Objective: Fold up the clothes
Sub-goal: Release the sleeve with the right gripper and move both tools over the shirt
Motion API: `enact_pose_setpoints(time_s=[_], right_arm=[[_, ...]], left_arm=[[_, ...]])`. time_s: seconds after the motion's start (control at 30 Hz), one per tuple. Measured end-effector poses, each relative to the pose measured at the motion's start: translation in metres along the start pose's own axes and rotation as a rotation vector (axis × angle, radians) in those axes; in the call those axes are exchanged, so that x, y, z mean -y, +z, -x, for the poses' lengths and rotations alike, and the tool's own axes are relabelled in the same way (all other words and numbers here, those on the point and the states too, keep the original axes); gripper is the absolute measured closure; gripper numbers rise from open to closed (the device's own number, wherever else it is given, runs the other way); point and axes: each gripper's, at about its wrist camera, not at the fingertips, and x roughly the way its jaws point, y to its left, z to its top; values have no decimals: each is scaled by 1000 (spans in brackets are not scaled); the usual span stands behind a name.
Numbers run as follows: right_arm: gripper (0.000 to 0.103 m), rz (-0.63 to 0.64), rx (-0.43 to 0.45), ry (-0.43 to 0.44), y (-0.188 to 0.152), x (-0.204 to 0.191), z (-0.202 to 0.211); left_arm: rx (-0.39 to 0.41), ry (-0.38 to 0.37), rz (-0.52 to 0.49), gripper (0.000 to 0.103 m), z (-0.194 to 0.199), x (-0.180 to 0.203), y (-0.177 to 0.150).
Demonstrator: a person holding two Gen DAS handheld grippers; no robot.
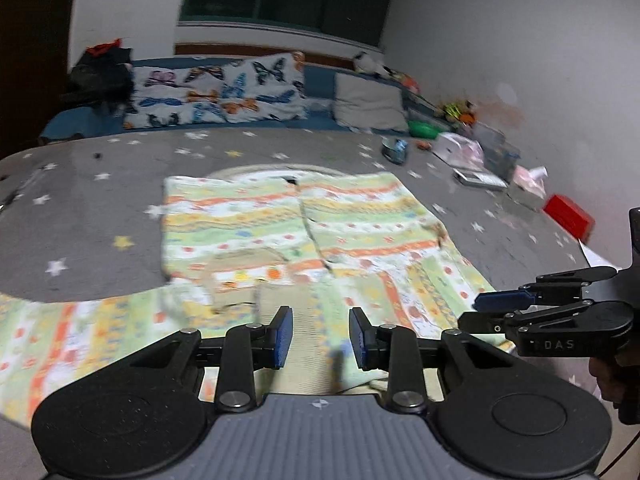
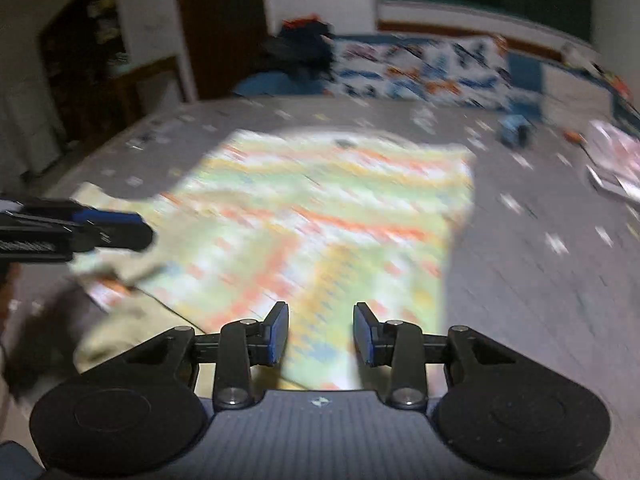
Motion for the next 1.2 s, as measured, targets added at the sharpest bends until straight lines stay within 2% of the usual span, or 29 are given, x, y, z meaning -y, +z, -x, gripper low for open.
enact_pose_setpoints(time_s=[0.07, 0.3, 0.47, 0.57, 0.7, 0.8, 0.87, 0.93, 1.1, 1.2], right_arm=[[70, -4, 12, -4, 5, 6, -1], [70, -20, 55, -19, 23, 26, -4], [69, -52, 20, -46, 31, 38, -41], [67, -30, 28, -60, 29, 32, -38], [62, 20, 48, -25, 28, 11, -28], [60, 86, 56, 6, 28, -13, -24], [54, 123, 63, 34, 29, -29, -25], [53, 156, 70, 63, 30, -44, -26], [53, 226, 33, 107, 27, -76, -43], [53, 266, 20, 97, 23, -87, -50]], left_arm=[[-26, -6, -1, 70, -9, 3, -1], [-51, -10, 38, 70, -20, -3, -1], [-70, -5, 73, 71, -24, -13, -3], [-68, -4, 93, 70, -18, -17, -2], [-54, 24, 117, 69, -6, -24, -3], [-45, 79, 134, 68, 4, -33, -5], [-39, 111, 166, 68, 12, -44, -7], [-33, 158, 197, 68, 20, -56, -9], [-2, 346, 284, 68, 43, -93, -17], [22, 474, 351, 67, 56, -121, -26]])
